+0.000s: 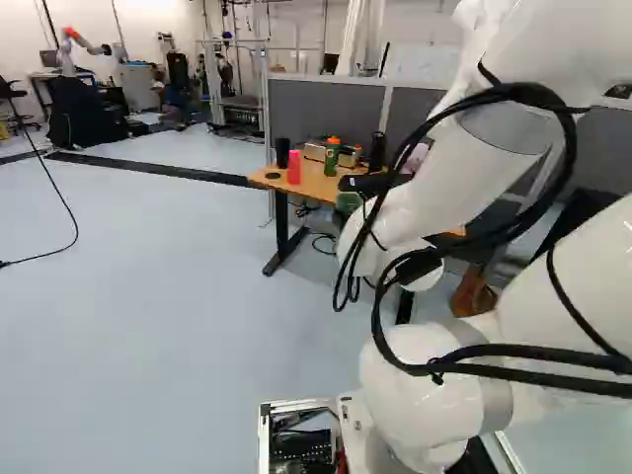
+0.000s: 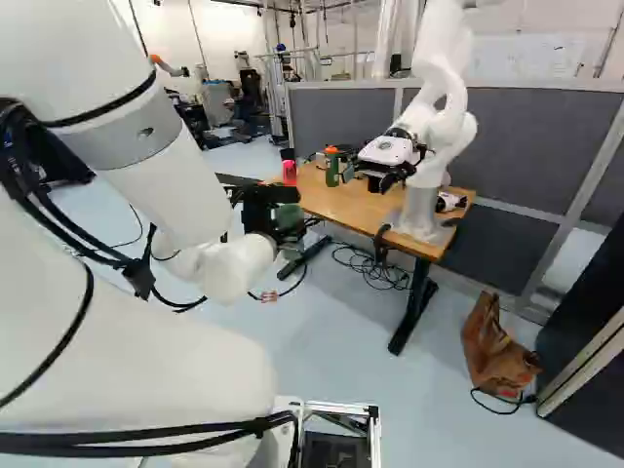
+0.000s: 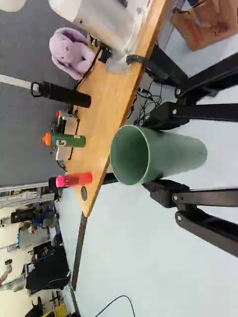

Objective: Place the green cup on the table

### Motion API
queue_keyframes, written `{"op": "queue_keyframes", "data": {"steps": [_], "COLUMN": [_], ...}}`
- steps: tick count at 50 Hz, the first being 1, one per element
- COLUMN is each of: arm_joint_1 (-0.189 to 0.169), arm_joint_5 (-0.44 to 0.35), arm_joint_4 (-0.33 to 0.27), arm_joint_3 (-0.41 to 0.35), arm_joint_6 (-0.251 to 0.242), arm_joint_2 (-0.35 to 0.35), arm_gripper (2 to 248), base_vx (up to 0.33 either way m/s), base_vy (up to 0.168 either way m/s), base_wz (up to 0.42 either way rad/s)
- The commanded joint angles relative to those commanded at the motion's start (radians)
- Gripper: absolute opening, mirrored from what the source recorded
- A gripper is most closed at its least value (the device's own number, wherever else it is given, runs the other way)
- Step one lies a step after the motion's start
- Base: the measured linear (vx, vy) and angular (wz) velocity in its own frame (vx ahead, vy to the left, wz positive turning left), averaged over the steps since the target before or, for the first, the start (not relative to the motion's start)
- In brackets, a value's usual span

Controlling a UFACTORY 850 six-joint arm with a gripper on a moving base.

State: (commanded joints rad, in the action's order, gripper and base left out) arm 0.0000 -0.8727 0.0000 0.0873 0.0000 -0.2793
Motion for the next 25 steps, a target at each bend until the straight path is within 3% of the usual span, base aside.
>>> {"op": "queue_keyframes", "data": {"steps": [25], "arm_joint_1": [0.000], "arm_joint_5": [0.000], "arm_joint_4": [0.000], "arm_joint_3": [0.000], "arm_joint_6": [0.000], "arm_joint_2": [0.000], "arm_gripper": [121], "base_vx": [-0.001], "base_vy": [0.007], "base_wz": [-0.002]}}
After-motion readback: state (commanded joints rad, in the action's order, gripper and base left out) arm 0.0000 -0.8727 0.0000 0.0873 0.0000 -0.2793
